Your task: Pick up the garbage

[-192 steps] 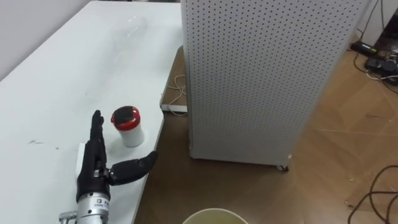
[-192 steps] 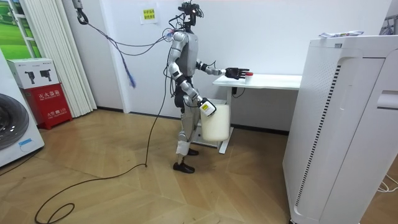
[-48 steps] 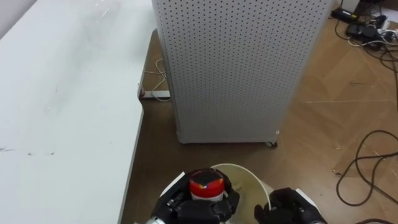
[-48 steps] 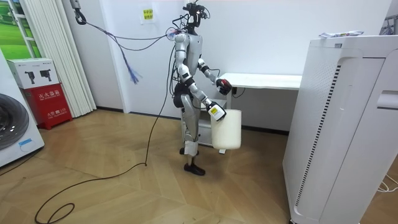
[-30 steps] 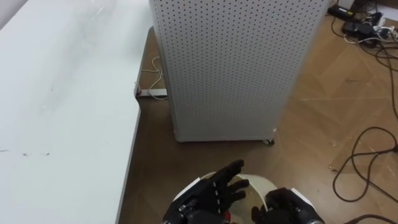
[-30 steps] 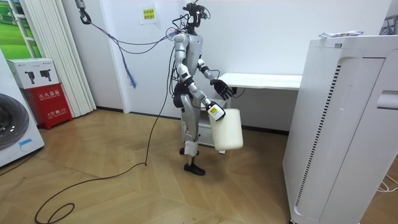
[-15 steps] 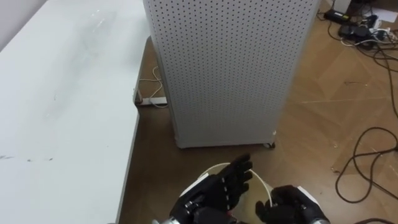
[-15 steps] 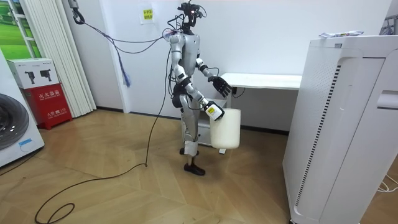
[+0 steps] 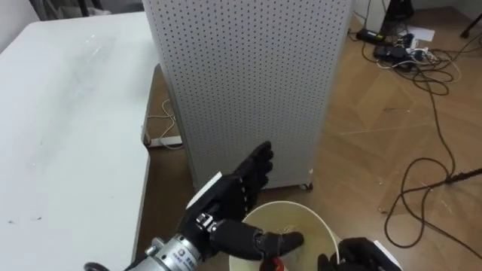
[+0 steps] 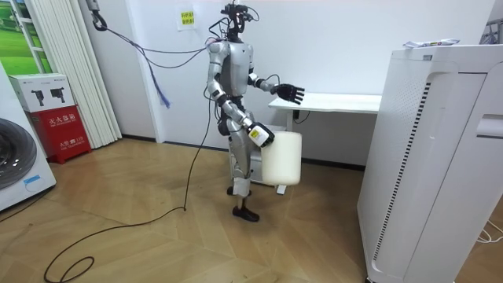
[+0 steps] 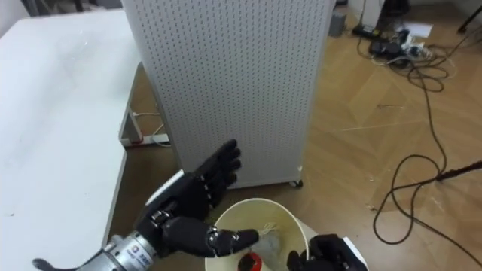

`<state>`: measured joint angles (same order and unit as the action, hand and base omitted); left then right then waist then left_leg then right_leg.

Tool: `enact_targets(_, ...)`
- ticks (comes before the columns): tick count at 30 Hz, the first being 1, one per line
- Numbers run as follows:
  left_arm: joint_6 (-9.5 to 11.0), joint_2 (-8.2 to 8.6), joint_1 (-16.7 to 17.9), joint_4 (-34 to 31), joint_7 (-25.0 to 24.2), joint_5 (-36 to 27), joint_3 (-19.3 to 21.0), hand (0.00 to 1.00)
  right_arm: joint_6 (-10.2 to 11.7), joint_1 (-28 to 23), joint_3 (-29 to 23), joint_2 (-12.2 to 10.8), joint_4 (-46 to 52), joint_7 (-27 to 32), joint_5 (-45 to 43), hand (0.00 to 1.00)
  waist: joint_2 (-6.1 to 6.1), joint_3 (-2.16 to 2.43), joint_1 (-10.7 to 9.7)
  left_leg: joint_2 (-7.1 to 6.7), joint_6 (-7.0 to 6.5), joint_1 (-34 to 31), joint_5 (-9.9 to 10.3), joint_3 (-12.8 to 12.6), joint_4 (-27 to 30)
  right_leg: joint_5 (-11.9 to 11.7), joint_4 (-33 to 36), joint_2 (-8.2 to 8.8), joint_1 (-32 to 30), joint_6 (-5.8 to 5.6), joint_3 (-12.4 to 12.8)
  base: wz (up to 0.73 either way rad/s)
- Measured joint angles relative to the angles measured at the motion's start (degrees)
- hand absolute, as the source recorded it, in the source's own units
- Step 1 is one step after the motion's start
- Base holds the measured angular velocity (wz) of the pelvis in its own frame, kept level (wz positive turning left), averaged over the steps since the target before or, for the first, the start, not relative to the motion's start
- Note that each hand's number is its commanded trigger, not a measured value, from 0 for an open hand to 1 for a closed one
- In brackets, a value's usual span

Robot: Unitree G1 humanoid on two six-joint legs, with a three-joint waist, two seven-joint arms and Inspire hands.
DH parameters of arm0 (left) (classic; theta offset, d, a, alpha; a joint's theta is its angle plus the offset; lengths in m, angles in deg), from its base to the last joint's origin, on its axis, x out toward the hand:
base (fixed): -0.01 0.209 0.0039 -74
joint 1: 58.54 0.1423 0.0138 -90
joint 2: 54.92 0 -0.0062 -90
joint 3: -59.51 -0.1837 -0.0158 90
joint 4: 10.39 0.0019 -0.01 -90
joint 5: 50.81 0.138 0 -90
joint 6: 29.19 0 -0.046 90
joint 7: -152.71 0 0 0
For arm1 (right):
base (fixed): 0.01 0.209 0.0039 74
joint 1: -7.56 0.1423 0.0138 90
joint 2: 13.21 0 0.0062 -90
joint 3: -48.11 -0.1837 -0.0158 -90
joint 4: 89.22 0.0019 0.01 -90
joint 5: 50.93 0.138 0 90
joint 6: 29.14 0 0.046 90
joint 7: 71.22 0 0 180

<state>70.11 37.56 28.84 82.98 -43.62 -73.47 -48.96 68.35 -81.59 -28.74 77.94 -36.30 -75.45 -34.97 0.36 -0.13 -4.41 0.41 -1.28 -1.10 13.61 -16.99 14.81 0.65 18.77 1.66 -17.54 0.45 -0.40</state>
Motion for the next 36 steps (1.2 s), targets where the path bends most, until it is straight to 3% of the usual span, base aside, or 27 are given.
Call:
enact_targets(1, 0.2, 0.07, 0.3, -0.9, 1.0, 1.0, 0.6, 0.00, 0.0, 0.1, -0.1, 0.0, 0.0, 0.1, 0.0, 1.00, 0.04, 0.03, 0.2, 0.06, -0.17, -0.1, 0.0, -0.8, -0.1, -1.1, -1.1, -0.15, 0.1, -0.02, 0.1, -0.62)
enact_targets(2, 0.8, 0.06, 0.4, -2.2, 3.3, 3.2, 1.3, 0.00, 0.0, 0.0, -0.2, -0.2, 0.2, 0.5, 0.0, 1.00, -0.02, 0.03, 0.5, 0.75, -1.08, -0.3, 0.1, -3.4, -0.5, -3.5, -3.8, -0.46, 0.8, -0.01, -0.9, -0.63)
enact_targets(3, 1.6, 0.14, 0.5, -2.6, 5.0, 5.4, 2.2, 0.00, 0.0, -0.3, -0.3, -0.8, 0.2, 1.0, 0.1, 1.00, -0.05, -0.05, 1.8, 2.34, -1.39, 0.0, 0.3, -7.3, -0.9, -1.8, -0.3, 0.28, 0.5, 1.13, -5.4, -0.54)
enact_targets(4, 1.7, 0.22, 0.5, -2.7, 5.9, 5.9, 2.3, 0.00, 0.0, -0.8, -0.3, -0.9, 0.2, 1.5, 0.2, 1.00, -0.15, -0.08, 2.1, 2.83, -1.34, 0.7, 0.3, -8.9, -1.2, 1.1, 4.1, 1.02, 0.7, 0.87, -8.4, -0.36)
enact_targets(5, 1.7, 0.94, 0.5, -3.3, 6.9, 7.2, 2.6, 0.00, 0.0, -2.2, -0.8, -0.9, 0.2, 2.3, 0.2, 1.00, -0.19, -0.03, 3.4, 3.21, -1.12, 2.1, -0.1, -12.1, -2.2, 6.3, 11.4, 2.59, 1.8, 0.73, -12.0, -0.20)
enact_targets(6, 1.9, 1.26, 0.6, -4.0, 7.3, 7.9, 2.9, 0.00, 0.0, -2.7, -1.1, -0.8, 0.2, 2.5, 0.1, 1.00, -0.09, -0.02, 4.3, 3.20, -1.05, 2.7, -0.2, -13.6, -2.6, 8.4, 14.3, 3.66, 2.8, 0.43, -12.9, -0.35)
enact_targets(7, 2.5, 1.66, 0.6, -5.1, 8.0, 8.4, 3.6, 0.00, 0.1, -3.2, -1.4, -0.6, 0.0, 2.8, 0.1, 1.00, 0.06, 0.00, 5.4, 3.06, -1.00, 3.4, -0.3, -16.6, -2.7, 12.0, 18.1, 6.16, 5.2, -0.56, -14.0, -0.45)
enact_targets(8, 3.2, 2.02, 0.6, -5.9, 8.6, 8.4, 4.8, 0.00, 0.1, -3.2, -1.4, -0.7, -0.3, 2.9, -0.3, 1.00, 0.09, -0.02, 6.4, 2.84, -0.97, 3.5, -0.2, -18.0, -2.1, 14.3, 17.6, 8.16, 8.2, -2.05, -14.2, -0.47)
enact_targets(9, 3.7, 1.94, 0.7, -6.9, 9.6, 8.7, 6.1, 0.00, 0.1, -3.2, -1.3, -1.2, -0.3, 2.8, -0.2, 1.00, 0.41, -0.29, 6.7, 2.78, -0.79, 2.7, 0.0, -18.3, -0.3, 15.5, 13.7, 8.88, 9.7, -3.21, -14.5, -0.29)
enact_targets(10, 4.0, 1.87, 0.7, -6.9, 10.0, 9.0, 6.8, 0.00, 0.1, -3.2, -1.3, -1.4, -0.3, 2.8, -0.1, 1.00, 0.50, -0.34, 6.7, 2.85, -0.78, 2.1, 0.0, -18.0, 0.3, 15.8, 12.2, 8.60, 10.0, -2.86, -15.0, -0.33)
enact_targets(12, 4.5, 2.15, 0.7, -6.9, 11.8, 12.2, 8.2, 0.00, 0.1, -3.2, -1.2, -1.7, -0.2, 2.5, 0.0, 1.00, 0.40, -0.29, 7.7, 2.90, -0.48, 0.5, -0.2, -14.0, 1.5, 15.9, 9.1, 7.94, 10.2, -2.51, -15.4, -0.48)
enact_targets(14, 4.7, 2.11, 0.8, -7.0, 13.5, 15.5, 9.1, 0.00, 0.2, -3.2, -0.9, -2.0, -0.1, 2.2, 0.0, 1.00, 0.25, -0.26, 7.6, 3.09, -0.11, -0.3, -0.4, -9.1, 2.1, 15.0, 5.8, 6.68, 11.5, -0.70, -15.8, -0.42)
enact_targets(17, 5.7, 2.06, 0.8, -7.1, 15.8, 18.2, 9.2, 0.00, 0.2, -3.3, -1.0, -2.1, -0.1, 2.5, -0.3, 1.00, 0.61, -0.49, 5.6, 3.11, -0.05, -0.5, -0.5, -8.0, 2.2, 14.6, 5.1, 6.52, 11.7, -0.66, -16.2, 0.03)
enact_targets(22, 6.8, 1.96, 1.0, -8.1, 20.0, 20.8, 9.4, 0.00, 0.2, -4.0, -1.3, -2.2, -0.4, 2.6, -0.6, 1.00, 0.90, -0.66, 5.8, 3.45, -0.04, -0.8, -0.4, -7.1, 2.6, 13.6, 4.0, 5.91, 11.2, -0.48, -16.1, -0.08)
enact_targets(24, 6.9, 1.90, 2.3, -9.7, 21.2, 21.8, 9.5, 0.00, 0.3, -4.0, -1.4, -2.3, -0.2, 1.9, -0.6, 1.00, 0.90, -0.59, 6.6, 3.50, 0.19, -0.8, -0.2, -6.1, 2.7, 13.3, 4.0, 5.02, 10.6, -0.31, -14.7, -0.41)
enact_targets(25, 6.9, 1.86, 4.0, -11.5, 21.4, 22.5, 9.9, 0.00, 0.6, -4.0, -1.4, -2.3, -0.2, 1.4, -0.6, 1.00, 0.83, -0.56, 7.6, 3.56, 0.41, -0.5, -0.1, -5.0, 2.7, 13.1, 3.9, 4.47, 10.2, -0.07, -13.6, -0.75)
enact_targets(27, 7.2, 1.92, 6.9, -14.0, 22.0, 24.0, 10.9, 0.00, 0.7, -4.0, -1.3, -2.4, 0.0, 0.2, -1.1, 1.00, 0.58, -0.40, 9.6, 2.94, 0.97, 0.0, 0.2, 1.2, 2.7, 12.5, 3.8, 3.55, 9.5, 0.49, -11.3, -0.90)
enact_targets(29, 7.5, 1.83, 8.3, -14.4, 22.4, 24.1, 11.8, 0.00, 0.7, -4.1, -1.0, -2.2, 0.1, -0.5, -1.1, 1.00, 0.27, -0.21, 9.7, 2.79, 1.00, 0.4, 0.2, 4.0, 2.7, 12.4, 4.0, 3.26, 10.1, 0.60, -10.9, -0.43)
enact_targets(36, 8.5, 1.35, 8.6, -14.4, 22.5, 24.0, 13.2, 0.00, 0.7, -4.9, -1.0, -0.9, 2.1, -0.7, -0.8, 1.00, 0.10, -0.12, 9.5, 2.92, 1.41, 0.8, 0.2, 4.6, 3.3, 12.6, 4.4, 2.43, 9.8, 1.00, -10.5, -0.06)
